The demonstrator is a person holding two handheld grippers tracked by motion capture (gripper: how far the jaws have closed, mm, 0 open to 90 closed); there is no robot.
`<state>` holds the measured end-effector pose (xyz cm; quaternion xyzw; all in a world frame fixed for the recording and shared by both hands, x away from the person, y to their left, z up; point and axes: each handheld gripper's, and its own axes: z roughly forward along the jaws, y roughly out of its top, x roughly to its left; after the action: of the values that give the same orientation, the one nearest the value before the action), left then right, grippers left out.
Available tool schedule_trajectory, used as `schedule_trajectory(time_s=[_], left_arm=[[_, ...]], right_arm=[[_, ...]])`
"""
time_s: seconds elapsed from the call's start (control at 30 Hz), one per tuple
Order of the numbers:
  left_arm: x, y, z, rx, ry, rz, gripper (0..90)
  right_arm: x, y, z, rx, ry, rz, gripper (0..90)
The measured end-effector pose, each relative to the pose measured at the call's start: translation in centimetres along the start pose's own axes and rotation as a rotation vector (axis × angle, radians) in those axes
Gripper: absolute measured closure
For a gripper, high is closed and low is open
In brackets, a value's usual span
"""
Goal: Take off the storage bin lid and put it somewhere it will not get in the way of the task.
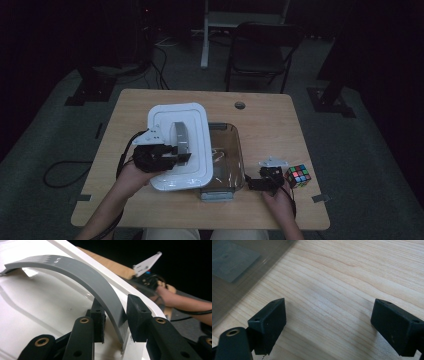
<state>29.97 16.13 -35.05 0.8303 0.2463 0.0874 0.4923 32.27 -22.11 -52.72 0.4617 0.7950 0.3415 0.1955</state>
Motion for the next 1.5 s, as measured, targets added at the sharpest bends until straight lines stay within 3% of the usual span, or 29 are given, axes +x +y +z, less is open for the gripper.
schedule_trajectory(time_s=[0.1, 0.3, 0.57, 0.83, 1.13, 1.5], left_arm=[[0.2, -0.5, -0.4, -0.009, -0.027, -0.003, 69.7], [0.9, -1.4, -1.8, -0.019, -0.033, -0.008, 69.8], [2.2, -3.2, -3.3, -0.016, 0.002, -0.029, 69.7], [4.0, -6.0, -4.1, -0.016, -0.002, -0.071, 69.7], [5.4, -8.9, -2.4, -0.006, -0.047, -0.097, 69.6], [7.0, -11.6, 1.6, 0.067, -0.075, -0.150, 69.6]], right_arm=[[0.0, 0.0, 0.0, 0.000, 0.000, 0.000, 12.7], [0.0, 0.0, 0.0, 0.000, 0.000, 0.000, 12.7], [0.0, 0.0, 0.0, 0.001, 0.000, 0.000, 12.7], [0.0, 0.0, 0.0, 0.000, 0.000, 0.000, 12.7], [0.0, 0.0, 0.0, 0.000, 0.000, 0.001, 12.7], [0.0, 0.0, 0.0, 0.001, 0.000, 0.000, 12.7]])
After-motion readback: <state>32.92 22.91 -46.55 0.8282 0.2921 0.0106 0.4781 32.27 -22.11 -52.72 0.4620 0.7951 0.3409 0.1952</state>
